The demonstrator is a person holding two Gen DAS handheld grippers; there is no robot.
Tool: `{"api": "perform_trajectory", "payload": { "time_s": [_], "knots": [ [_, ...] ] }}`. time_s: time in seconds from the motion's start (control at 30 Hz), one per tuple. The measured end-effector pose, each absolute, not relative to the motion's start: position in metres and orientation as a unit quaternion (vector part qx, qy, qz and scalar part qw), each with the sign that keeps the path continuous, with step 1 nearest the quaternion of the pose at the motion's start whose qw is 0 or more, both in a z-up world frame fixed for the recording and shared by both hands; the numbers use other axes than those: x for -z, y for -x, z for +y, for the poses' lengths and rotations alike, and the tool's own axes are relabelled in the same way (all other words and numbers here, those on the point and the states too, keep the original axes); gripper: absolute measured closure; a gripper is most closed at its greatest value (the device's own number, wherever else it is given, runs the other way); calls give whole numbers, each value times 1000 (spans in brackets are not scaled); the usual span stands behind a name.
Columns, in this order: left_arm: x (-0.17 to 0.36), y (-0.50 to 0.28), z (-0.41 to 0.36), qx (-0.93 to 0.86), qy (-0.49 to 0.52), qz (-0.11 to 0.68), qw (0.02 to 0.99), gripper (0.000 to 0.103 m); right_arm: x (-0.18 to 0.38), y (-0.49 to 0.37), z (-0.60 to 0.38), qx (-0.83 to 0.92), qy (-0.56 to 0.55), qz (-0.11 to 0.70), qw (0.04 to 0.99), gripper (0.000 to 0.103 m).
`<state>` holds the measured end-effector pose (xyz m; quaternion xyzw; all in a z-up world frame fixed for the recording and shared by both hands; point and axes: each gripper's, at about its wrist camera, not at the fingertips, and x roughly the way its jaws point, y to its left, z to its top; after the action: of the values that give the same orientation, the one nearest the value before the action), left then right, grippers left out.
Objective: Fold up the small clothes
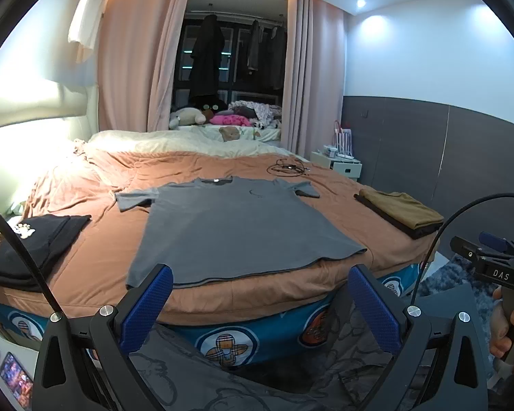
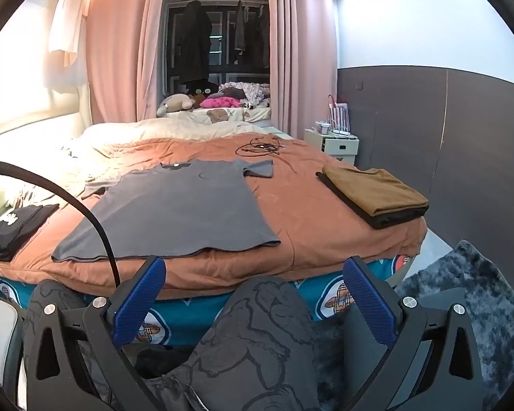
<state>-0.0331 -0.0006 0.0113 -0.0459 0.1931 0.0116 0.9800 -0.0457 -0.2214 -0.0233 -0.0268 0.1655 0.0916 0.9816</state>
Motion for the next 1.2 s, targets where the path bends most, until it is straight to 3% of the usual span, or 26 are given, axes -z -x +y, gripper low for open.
{"api": "perform_trajectory", "payload": {
  "time_s": [1.2],
  "knots": [
    [-9, 52, -5, -10, 45, 177, 983, 0, 31, 48, -227, -94, 13, 158, 983, 0]
  ]
}}
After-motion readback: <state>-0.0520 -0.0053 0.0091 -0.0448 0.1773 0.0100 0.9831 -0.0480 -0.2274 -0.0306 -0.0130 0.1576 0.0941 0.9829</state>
